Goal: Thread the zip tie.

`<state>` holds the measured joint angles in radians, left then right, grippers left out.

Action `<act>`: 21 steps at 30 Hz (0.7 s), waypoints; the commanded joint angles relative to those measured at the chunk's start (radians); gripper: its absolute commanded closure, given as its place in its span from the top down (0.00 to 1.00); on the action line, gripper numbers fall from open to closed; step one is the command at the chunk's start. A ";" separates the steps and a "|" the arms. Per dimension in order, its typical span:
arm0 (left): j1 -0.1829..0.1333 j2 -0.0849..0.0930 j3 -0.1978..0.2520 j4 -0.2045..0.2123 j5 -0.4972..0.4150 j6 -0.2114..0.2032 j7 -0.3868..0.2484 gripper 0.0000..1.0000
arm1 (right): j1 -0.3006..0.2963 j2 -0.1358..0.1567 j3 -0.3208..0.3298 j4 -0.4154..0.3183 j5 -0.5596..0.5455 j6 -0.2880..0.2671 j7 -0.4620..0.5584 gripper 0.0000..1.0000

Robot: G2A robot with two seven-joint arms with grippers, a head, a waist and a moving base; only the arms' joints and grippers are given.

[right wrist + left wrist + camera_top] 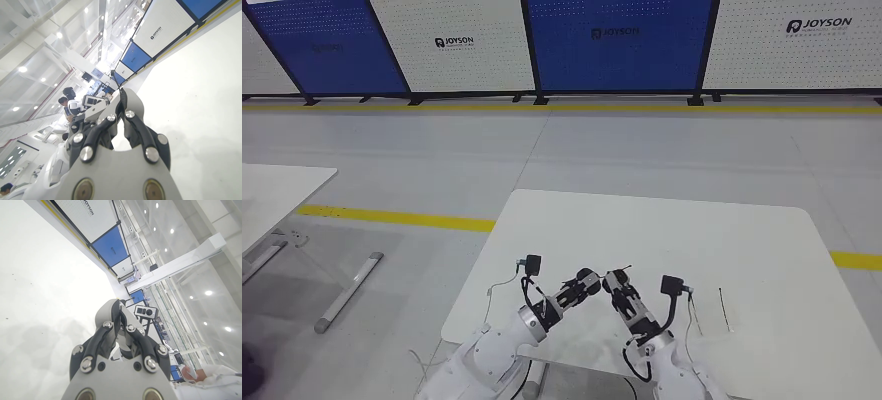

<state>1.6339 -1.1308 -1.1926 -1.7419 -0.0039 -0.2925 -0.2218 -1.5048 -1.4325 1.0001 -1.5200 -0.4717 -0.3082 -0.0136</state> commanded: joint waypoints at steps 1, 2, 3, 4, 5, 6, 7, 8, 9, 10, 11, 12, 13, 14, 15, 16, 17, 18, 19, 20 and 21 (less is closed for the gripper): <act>-0.001 0.000 0.001 0.002 0.001 0.001 0.000 0.00 | -0.003 0.001 0.001 -0.005 -0.007 -0.001 -0.007 0.23; -0.001 0.000 0.002 0.002 0.001 0.001 0.000 0.00 | -0.004 0.001 0.002 -0.008 -0.011 -0.001 -0.012 0.23; -0.001 0.000 0.002 0.003 0.002 0.001 0.001 0.00 | -0.006 0.001 0.002 -0.010 -0.015 0.000 -0.016 0.20; -0.001 0.000 0.003 0.003 0.002 0.002 0.001 0.00 | -0.009 0.002 0.003 -0.013 -0.017 -0.001 -0.020 0.20; -0.002 0.000 0.003 0.004 0.002 0.002 0.002 0.00 | -0.010 0.002 0.003 -0.015 -0.018 -0.002 -0.022 0.20; -0.001 0.000 0.004 0.004 0.003 0.003 0.002 0.00 | -0.011 0.002 0.004 -0.016 -0.020 -0.001 -0.025 0.19; -0.001 0.000 0.004 0.004 0.003 0.003 0.003 0.00 | -0.012 0.003 0.004 -0.017 -0.024 0.000 -0.028 0.17; -0.001 0.000 0.004 0.004 0.003 0.004 0.005 0.00 | -0.014 0.003 0.005 -0.019 -0.029 0.000 -0.034 0.17; -0.001 0.000 0.004 0.005 0.002 0.005 0.006 0.00 | -0.016 0.003 0.006 -0.020 -0.034 0.000 -0.040 0.16; -0.001 0.000 0.004 0.005 0.002 0.005 0.007 0.00 | -0.018 0.004 0.007 -0.022 -0.040 0.000 -0.046 0.15; -0.001 0.000 0.004 0.006 0.002 0.005 0.008 0.00 | -0.021 0.004 0.007 -0.024 -0.047 0.000 -0.056 0.15; -0.001 0.000 0.005 0.006 0.001 0.005 0.008 0.00 | -0.024 0.005 0.008 -0.026 -0.050 0.000 -0.060 0.12; -0.001 0.000 0.005 0.006 0.000 0.005 0.008 0.00 | -0.025 0.005 0.008 -0.027 -0.052 0.000 -0.062 0.06; -0.001 -0.001 0.006 0.007 -0.001 0.006 0.007 0.00 | -0.027 0.005 0.008 -0.029 -0.053 0.001 -0.064 0.00; -0.001 -0.001 0.006 0.007 -0.002 0.005 0.006 0.00 | -0.027 0.005 0.008 -0.030 -0.056 0.003 -0.064 0.00; -0.001 -0.001 0.007 0.006 -0.003 0.004 0.006 0.00 | -0.027 0.006 0.009 -0.030 -0.060 0.005 -0.064 0.00; -0.001 -0.001 0.008 0.006 -0.003 0.004 0.006 0.00 | -0.027 0.006 0.008 -0.031 -0.062 0.007 -0.064 0.00; -0.001 -0.001 0.008 0.004 -0.003 0.003 0.006 0.00 | -0.026 0.006 0.007 -0.032 -0.064 0.010 -0.062 0.00; -0.001 -0.001 0.009 0.003 -0.003 0.001 0.006 0.00 | -0.025 0.006 0.006 -0.032 -0.067 0.012 -0.059 0.00; 0.000 -0.001 0.010 0.001 -0.002 0.000 0.005 0.00 | -0.023 0.006 0.003 -0.031 -0.070 0.016 -0.056 0.00; 0.001 0.000 0.010 0.000 -0.002 -0.001 0.005 0.00 | -0.020 0.005 0.000 -0.030 -0.075 0.020 -0.051 0.00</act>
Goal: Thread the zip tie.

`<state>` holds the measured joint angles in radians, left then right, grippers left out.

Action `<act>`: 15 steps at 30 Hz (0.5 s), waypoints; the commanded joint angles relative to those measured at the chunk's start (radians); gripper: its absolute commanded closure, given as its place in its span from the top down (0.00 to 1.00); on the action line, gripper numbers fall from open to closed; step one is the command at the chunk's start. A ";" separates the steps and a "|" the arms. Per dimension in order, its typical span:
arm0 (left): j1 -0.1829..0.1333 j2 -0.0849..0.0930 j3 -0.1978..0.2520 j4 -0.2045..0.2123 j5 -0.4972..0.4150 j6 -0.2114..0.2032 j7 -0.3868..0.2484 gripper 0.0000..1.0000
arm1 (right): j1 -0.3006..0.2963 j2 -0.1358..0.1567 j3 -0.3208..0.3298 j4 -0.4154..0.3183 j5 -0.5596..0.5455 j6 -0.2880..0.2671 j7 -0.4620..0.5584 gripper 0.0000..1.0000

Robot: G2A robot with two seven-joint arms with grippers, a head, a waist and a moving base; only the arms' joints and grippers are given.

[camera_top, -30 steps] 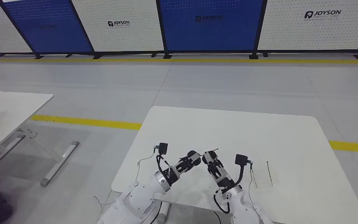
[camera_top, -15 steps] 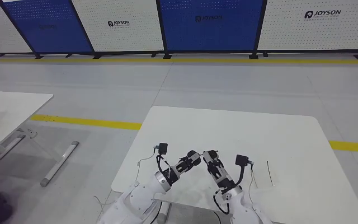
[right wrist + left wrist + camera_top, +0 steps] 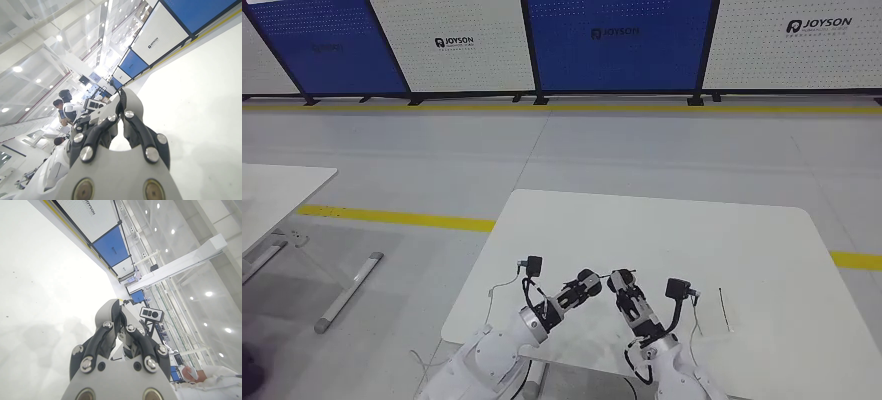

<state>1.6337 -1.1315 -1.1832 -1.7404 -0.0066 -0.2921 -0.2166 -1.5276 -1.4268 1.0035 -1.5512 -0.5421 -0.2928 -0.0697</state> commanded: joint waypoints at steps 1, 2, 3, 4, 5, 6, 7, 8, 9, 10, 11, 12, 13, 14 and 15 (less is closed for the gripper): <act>0.001 0.000 0.000 -0.002 0.001 -0.001 -0.001 0.00 | 0.005 0.000 -0.006 0.002 -0.009 0.008 0.009 0.00; 0.001 0.000 0.000 -0.002 0.001 -0.002 -0.001 0.00 | 0.008 -0.001 -0.008 0.002 -0.012 0.011 0.012 0.00; 0.002 0.001 0.000 -0.003 0.001 -0.002 -0.001 0.00 | 0.009 -0.001 -0.009 0.002 -0.013 0.014 0.014 0.00; 0.002 0.001 0.000 -0.003 0.001 -0.002 -0.002 0.00 | 0.011 -0.001 -0.011 0.003 -0.014 0.017 0.017 0.00; 0.002 0.001 0.000 -0.003 0.001 -0.002 -0.002 0.00 | 0.013 -0.001 -0.012 0.003 -0.015 0.019 0.020 0.00; 0.001 0.001 0.000 -0.003 0.001 -0.002 -0.003 0.00 | 0.015 -0.001 -0.013 0.004 -0.017 0.021 0.025 0.00; 0.001 0.001 0.000 -0.004 0.000 -0.002 -0.003 0.00 | 0.016 -0.001 -0.013 0.005 -0.018 0.024 0.031 0.00; 0.002 0.001 -0.001 -0.005 0.000 -0.002 -0.004 0.00 | 0.018 -0.001 -0.014 0.005 -0.015 0.026 0.039 0.00; 0.002 0.001 -0.001 -0.005 -0.001 -0.002 -0.005 0.00 | 0.019 -0.001 -0.016 0.005 -0.007 0.021 0.049 0.00; 0.002 0.001 -0.002 -0.006 -0.001 -0.002 -0.006 0.00 | 0.021 0.000 -0.015 0.007 0.002 0.014 0.059 0.00; 0.002 0.002 -0.003 -0.007 0.000 -0.001 -0.005 0.00 | 0.023 0.001 -0.013 0.008 0.009 0.006 0.067 0.00; 0.003 0.002 -0.003 -0.007 0.001 -0.001 -0.003 0.00 | 0.023 0.001 -0.010 0.008 0.011 0.004 0.068 0.00; 0.003 0.002 -0.003 -0.008 0.002 0.000 -0.002 0.00 | 0.022 0.002 -0.009 0.007 0.011 0.003 0.068 0.00; 0.004 0.002 -0.004 -0.009 0.004 0.002 0.000 0.00 | 0.020 0.002 -0.008 0.005 0.007 0.003 0.064 0.00; 0.004 0.002 -0.004 -0.009 0.006 0.004 0.002 0.00 | 0.019 0.003 -0.007 0.003 0.000 0.006 0.059 0.00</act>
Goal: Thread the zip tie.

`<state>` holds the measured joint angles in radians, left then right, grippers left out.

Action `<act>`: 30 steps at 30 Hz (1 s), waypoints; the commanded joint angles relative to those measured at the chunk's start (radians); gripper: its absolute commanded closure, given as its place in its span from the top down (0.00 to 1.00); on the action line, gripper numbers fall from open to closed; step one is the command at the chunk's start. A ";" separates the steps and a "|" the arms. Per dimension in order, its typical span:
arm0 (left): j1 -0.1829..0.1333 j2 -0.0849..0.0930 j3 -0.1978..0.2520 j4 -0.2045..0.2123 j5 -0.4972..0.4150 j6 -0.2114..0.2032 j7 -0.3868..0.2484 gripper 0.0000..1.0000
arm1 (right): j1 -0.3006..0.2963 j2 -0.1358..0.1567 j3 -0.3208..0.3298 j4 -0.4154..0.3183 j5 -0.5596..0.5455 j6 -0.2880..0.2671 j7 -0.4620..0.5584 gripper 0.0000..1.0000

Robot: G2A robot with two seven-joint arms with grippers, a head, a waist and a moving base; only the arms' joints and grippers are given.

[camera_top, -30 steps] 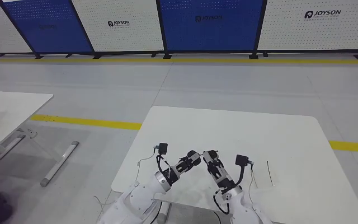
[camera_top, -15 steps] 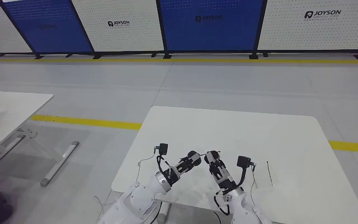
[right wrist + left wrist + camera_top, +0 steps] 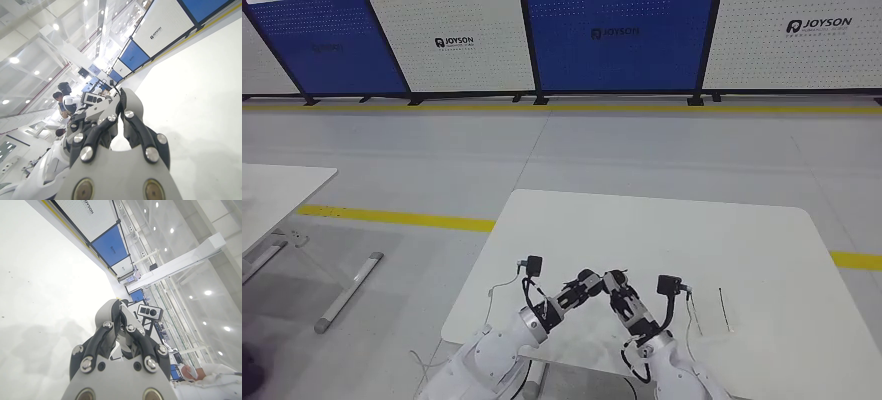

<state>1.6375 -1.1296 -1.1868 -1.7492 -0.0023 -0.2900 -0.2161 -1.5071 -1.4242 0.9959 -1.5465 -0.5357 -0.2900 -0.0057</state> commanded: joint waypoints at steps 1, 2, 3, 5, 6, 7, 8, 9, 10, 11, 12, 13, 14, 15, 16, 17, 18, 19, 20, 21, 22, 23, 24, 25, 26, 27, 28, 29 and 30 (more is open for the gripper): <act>0.000 0.000 0.000 -0.001 0.002 0.003 0.003 0.00 | -0.003 0.001 0.001 -0.003 -0.014 0.007 -0.011 0.00; 0.000 0.000 0.001 -0.001 0.003 0.005 0.005 0.00 | -0.005 0.001 0.000 -0.005 -0.018 0.011 -0.017 0.00; 0.001 0.000 0.001 -0.002 0.002 0.006 0.007 0.00 | -0.007 0.000 0.000 -0.006 -0.019 0.014 -0.023 0.00; 0.000 -0.001 0.001 -0.002 0.000 0.009 0.010 0.00 | -0.009 0.000 0.001 -0.008 -0.025 0.023 -0.036 0.00; 0.000 -0.001 0.001 -0.002 -0.001 0.010 0.012 0.02 | -0.010 0.001 0.001 -0.009 -0.028 0.026 -0.040 0.00; 0.000 -0.001 0.002 -0.002 -0.002 0.011 0.014 0.04 | -0.011 0.001 0.001 -0.010 -0.032 0.028 -0.044 0.00; 0.000 -0.001 0.002 -0.002 -0.002 0.011 0.015 0.08 | -0.011 0.001 0.001 -0.011 -0.036 0.031 -0.047 0.00; 0.000 -0.001 0.002 -0.002 -0.001 0.012 0.015 0.12 | -0.012 0.001 0.000 -0.012 -0.040 0.033 -0.049 0.00; 0.000 -0.001 0.002 -0.002 0.000 0.014 0.017 0.20 | -0.012 0.001 0.000 -0.012 -0.044 0.035 -0.051 0.00; -0.001 -0.001 0.002 -0.002 0.003 0.016 0.018 0.26 | -0.013 0.001 0.000 -0.013 -0.048 0.037 -0.053 0.00; -0.001 -0.001 0.003 -0.002 0.005 0.017 0.019 0.30 | -0.014 0.001 -0.001 -0.014 -0.050 0.039 -0.055 0.00; -0.001 -0.001 0.005 -0.002 0.008 0.018 0.021 0.41 | -0.014 0.001 -0.001 -0.014 -0.051 0.040 -0.056 0.00; -0.001 -0.001 0.006 -0.002 0.010 0.018 0.021 0.42 | -0.014 0.001 -0.001 -0.015 -0.053 0.042 -0.058 0.00; -0.001 -0.001 0.006 -0.002 0.010 0.018 0.022 0.44 | -0.015 0.001 -0.001 -0.015 -0.056 0.044 -0.061 0.00; -0.001 -0.002 0.007 -0.001 0.010 0.019 0.023 0.45 | -0.015 0.001 -0.001 -0.015 -0.059 0.049 -0.065 0.00; -0.001 -0.002 0.007 -0.001 0.010 0.018 0.024 0.45 | -0.015 0.001 -0.001 -0.015 -0.060 0.054 -0.070 0.00; -0.001 -0.002 0.007 -0.001 0.008 0.018 0.026 0.44 | -0.015 0.001 0.000 -0.014 -0.059 0.058 -0.074 0.00; 0.000 -0.002 0.006 -0.001 0.007 0.017 0.028 0.43 | -0.014 0.000 0.001 -0.012 -0.057 0.062 -0.077 0.00; 0.000 -0.002 0.005 -0.001 0.004 0.016 0.029 0.43 | -0.013 0.000 0.004 -0.009 -0.055 0.069 -0.084 0.00; 0.000 -0.002 0.004 -0.001 0.001 0.015 0.030 0.41 | -0.013 0.000 0.005 -0.007 -0.055 0.071 -0.088 0.00; 0.000 -0.002 0.003 -0.001 -0.001 0.015 0.031 0.36 | -0.012 0.000 0.006 -0.005 -0.054 0.073 -0.091 0.00; 0.000 -0.002 0.001 -0.001 -0.004 0.014 0.031 0.33 | -0.012 0.000 0.009 -0.003 -0.055 0.076 -0.096 0.00; 0.000 -0.002 0.000 -0.001 -0.007 0.014 0.032 0.33 | -0.013 0.000 0.010 -0.003 -0.058 0.077 -0.099 0.00; 0.000 -0.002 -0.001 0.000 -0.009 0.013 0.031 0.31 | -0.014 0.000 0.010 -0.002 -0.059 0.078 -0.101 0.00; 0.000 -0.002 -0.002 0.000 -0.010 0.013 0.031 0.29 | -0.014 0.000 0.011 -0.002 -0.062 0.079 -0.102 0.00; 0.000 -0.002 -0.002 0.001 -0.012 0.013 0.031 0.29 | -0.015 0.000 0.011 -0.003 -0.066 0.081 -0.105 0.00; 0.000 -0.002 -0.003 0.001 -0.012 0.013 0.032 0.27 | -0.015 0.000 0.011 -0.003 -0.069 0.083 -0.107 0.00; 0.000 -0.002 -0.003 0.001 -0.014 0.012 0.032 0.27 | -0.016 0.000 0.011 -0.003 -0.071 0.083 -0.108 0.00; 0.000 -0.002 -0.004 0.001 -0.016 0.012 0.033 0.26 | -0.016 0.000 0.011 -0.003 -0.072 0.083 -0.109 0.00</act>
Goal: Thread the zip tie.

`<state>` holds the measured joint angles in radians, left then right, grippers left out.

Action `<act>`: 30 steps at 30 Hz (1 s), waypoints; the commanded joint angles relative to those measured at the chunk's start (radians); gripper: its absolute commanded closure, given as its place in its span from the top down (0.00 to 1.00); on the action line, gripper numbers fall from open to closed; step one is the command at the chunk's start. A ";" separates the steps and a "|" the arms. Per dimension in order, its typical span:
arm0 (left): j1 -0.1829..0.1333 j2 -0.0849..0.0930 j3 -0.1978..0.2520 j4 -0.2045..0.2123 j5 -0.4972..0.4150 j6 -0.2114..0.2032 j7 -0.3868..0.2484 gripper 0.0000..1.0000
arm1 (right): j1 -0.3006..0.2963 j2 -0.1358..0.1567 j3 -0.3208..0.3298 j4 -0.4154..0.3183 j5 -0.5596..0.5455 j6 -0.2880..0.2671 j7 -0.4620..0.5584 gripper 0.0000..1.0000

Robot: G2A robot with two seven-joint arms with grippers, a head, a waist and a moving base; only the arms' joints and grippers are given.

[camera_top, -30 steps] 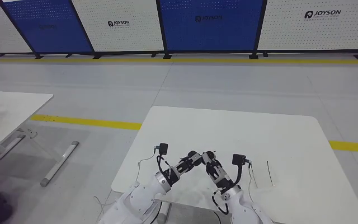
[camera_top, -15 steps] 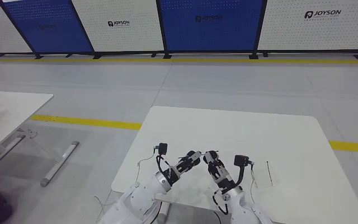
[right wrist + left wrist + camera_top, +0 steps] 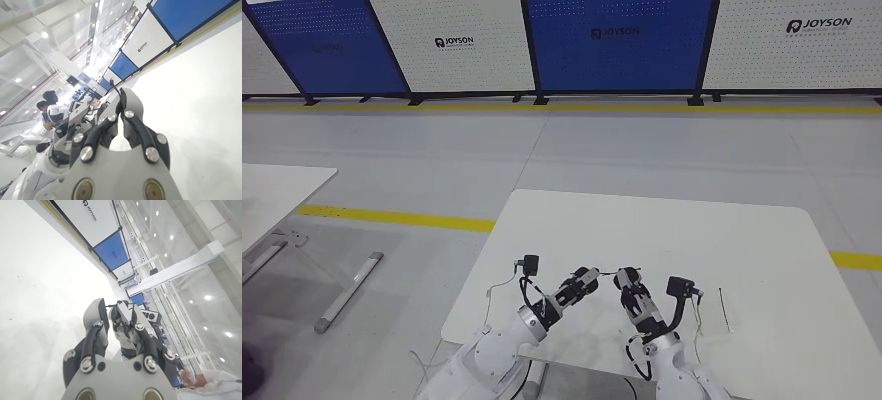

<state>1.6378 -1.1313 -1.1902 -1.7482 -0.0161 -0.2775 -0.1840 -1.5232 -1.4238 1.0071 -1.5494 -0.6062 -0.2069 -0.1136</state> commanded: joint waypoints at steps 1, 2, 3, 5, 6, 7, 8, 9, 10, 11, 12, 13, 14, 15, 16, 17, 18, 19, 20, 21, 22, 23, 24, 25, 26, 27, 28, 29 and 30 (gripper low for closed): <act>0.000 0.000 -0.001 0.001 -0.003 0.000 0.002 0.25 | -0.001 0.000 0.000 0.000 -0.001 0.000 -0.002 0.00; 0.000 0.000 -0.001 0.001 -0.004 -0.001 0.002 0.24 | -0.001 0.000 0.000 0.000 -0.002 0.000 -0.003 0.00; 0.000 0.000 -0.002 0.002 -0.004 0.000 0.002 0.21 | -0.002 0.000 0.000 0.000 -0.001 -0.002 -0.004 0.00; -0.001 0.000 -0.002 0.003 -0.005 0.000 0.002 0.16 | -0.003 0.000 0.000 0.000 -0.001 -0.004 -0.006 0.00; -0.002 -0.001 -0.001 0.005 -0.005 0.000 0.002 0.08 | -0.003 0.000 0.000 0.000 -0.001 -0.007 -0.006 0.00; -0.004 -0.001 -0.001 0.008 -0.005 0.001 0.003 0.05 | -0.004 0.000 -0.001 0.001 -0.001 -0.009 -0.007 0.00; -0.006 -0.001 0.000 0.011 -0.005 0.003 0.004 0.06 | -0.004 0.000 -0.001 0.001 -0.002 -0.010 -0.007 0.00; -0.008 -0.002 0.002 0.013 -0.005 0.004 0.005 0.07 | -0.004 0.000 -0.002 0.001 -0.002 -0.011 -0.007 0.00; -0.010 -0.002 0.003 0.015 -0.005 0.004 0.005 0.07 | -0.005 0.000 -0.003 0.002 -0.002 -0.012 -0.007 0.00; -0.011 -0.002 0.004 0.016 -0.005 0.004 0.006 0.07 | -0.005 0.000 -0.003 0.002 -0.002 -0.013 -0.008 0.00; -0.011 -0.003 0.005 0.017 -0.004 0.004 0.006 0.08 | -0.005 0.000 -0.004 0.002 -0.002 -0.014 -0.009 0.00; -0.012 -0.003 0.006 0.018 -0.003 0.004 0.006 0.09 | -0.005 0.000 -0.004 0.003 -0.002 -0.015 -0.010 0.00; -0.012 -0.003 0.007 0.018 -0.002 0.004 0.006 0.09 | -0.005 0.000 -0.005 0.003 -0.002 -0.015 -0.010 0.00; -0.012 -0.003 0.008 0.019 0.000 0.004 0.006 0.10 | -0.005 -0.001 -0.005 0.003 -0.003 -0.016 -0.011 0.00; -0.012 -0.003 0.008 0.019 0.001 0.005 0.006 0.11 | -0.005 -0.001 -0.005 0.004 -0.003 -0.016 -0.012 0.00; -0.012 -0.003 0.009 0.020 0.002 0.005 0.006 0.14 | -0.005 -0.001 -0.006 0.004 -0.004 -0.016 -0.012 0.00; -0.012 -0.003 0.010 0.020 0.004 0.006 0.006 0.18 | -0.005 -0.001 -0.006 0.004 -0.005 -0.016 -0.013 0.00; -0.012 -0.003 0.011 0.021 0.007 0.007 0.006 0.20 | -0.005 -0.001 -0.006 0.004 -0.005 -0.016 -0.014 0.00; -0.013 -0.004 0.012 0.021 0.008 0.008 0.007 0.20 | -0.005 -0.001 -0.006 0.004 -0.006 -0.016 -0.016 0.00; -0.013 -0.004 0.014 0.021 0.010 0.009 0.007 0.20 | -0.005 -0.001 -0.007 0.004 -0.006 -0.017 -0.017 0.00; -0.013 -0.004 0.015 0.022 0.011 0.010 0.007 0.19 | -0.005 -0.001 -0.007 0.004 -0.006 -0.017 -0.018 0.00; -0.014 -0.004 0.016 0.022 0.012 0.010 0.008 0.16 | -0.005 -0.001 -0.007 0.004 -0.007 -0.018 -0.019 0.00; -0.015 -0.004 0.017 0.023 0.014 0.012 0.008 0.13 | -0.006 -0.001 -0.007 0.003 -0.007 -0.018 -0.020 0.00; -0.016 -0.004 0.017 0.024 0.016 0.013 0.008 0.06 | -0.006 -0.001 -0.007 0.003 -0.008 -0.018 -0.020 0.00; -0.018 -0.005 0.018 0.025 0.016 0.014 0.009 0.04 | -0.006 -0.001 -0.007 0.003 -0.009 -0.019 -0.020 0.00; -0.019 -0.005 0.019 0.026 0.016 0.015 0.010 0.02 | -0.006 -0.001 -0.007 0.002 -0.010 -0.018 -0.020 0.00; -0.020 -0.005 0.019 0.027 0.014 0.016 0.011 0.01 | -0.006 -0.001 -0.007 0.002 -0.011 -0.018 -0.020 0.00; -0.021 -0.006 0.020 0.028 0.011 0.016 0.012 0.00 | -0.006 -0.001 -0.007 0.002 -0.013 -0.017 -0.020 0.00; -0.023 -0.006 0.020 0.028 0.010 0.016 0.012 0.00 | -0.007 -0.001 -0.007 0.002 -0.016 -0.016 -0.020 0.00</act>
<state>1.6160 -1.1371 -1.1703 -1.7204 -0.0044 -0.2613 -0.1720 -1.5296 -1.4246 1.0005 -1.5473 -0.6205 -0.2241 -0.1339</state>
